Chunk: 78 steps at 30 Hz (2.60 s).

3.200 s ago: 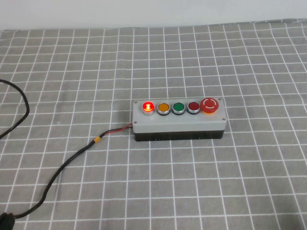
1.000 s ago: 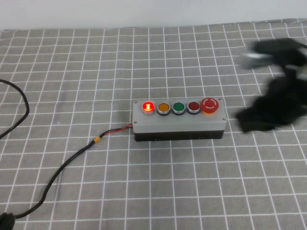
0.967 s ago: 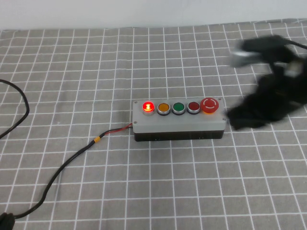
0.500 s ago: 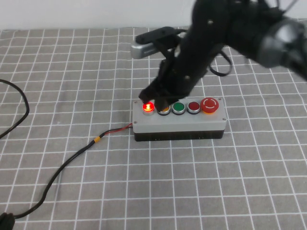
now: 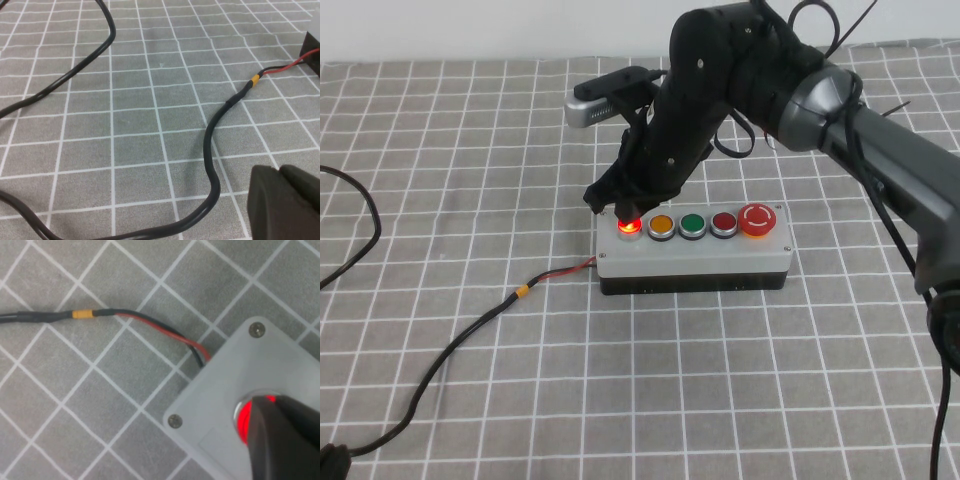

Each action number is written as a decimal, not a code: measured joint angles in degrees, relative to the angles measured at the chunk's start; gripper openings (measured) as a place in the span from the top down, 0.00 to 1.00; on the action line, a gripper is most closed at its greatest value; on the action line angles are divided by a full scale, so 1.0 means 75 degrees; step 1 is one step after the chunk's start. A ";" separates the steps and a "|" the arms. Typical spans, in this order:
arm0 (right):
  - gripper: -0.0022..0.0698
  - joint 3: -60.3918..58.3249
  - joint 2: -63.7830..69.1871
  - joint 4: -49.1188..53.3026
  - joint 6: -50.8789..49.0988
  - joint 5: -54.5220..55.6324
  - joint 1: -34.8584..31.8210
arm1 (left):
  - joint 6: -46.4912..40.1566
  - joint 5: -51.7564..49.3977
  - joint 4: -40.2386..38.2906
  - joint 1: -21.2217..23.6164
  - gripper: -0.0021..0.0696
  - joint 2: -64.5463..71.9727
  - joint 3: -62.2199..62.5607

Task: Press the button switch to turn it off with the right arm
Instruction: Press the button to turn off

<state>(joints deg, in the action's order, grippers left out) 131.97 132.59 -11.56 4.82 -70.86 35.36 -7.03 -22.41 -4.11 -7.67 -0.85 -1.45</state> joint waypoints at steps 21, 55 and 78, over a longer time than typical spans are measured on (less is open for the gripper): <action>0.99 0.0148 0.0169 0.0259 0.0000 0.0143 0.0012 | 0.0000 0.0000 0.0000 0.0000 0.98 0.0000 0.0000; 0.99 0.0135 -0.0311 0.0782 0.0011 -0.0030 0.0076 | 0.0000 0.0000 0.0000 0.0000 0.98 0.0000 0.0000; 0.99 -0.3225 -0.5103 0.0944 0.0011 -0.0109 0.0076 | 0.0000 0.0000 0.0000 0.0000 0.98 0.0000 0.0000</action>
<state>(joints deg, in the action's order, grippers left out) 107.78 94.32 -4.48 4.90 -71.67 35.93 -7.03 -22.41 -4.11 -7.67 -0.85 -1.45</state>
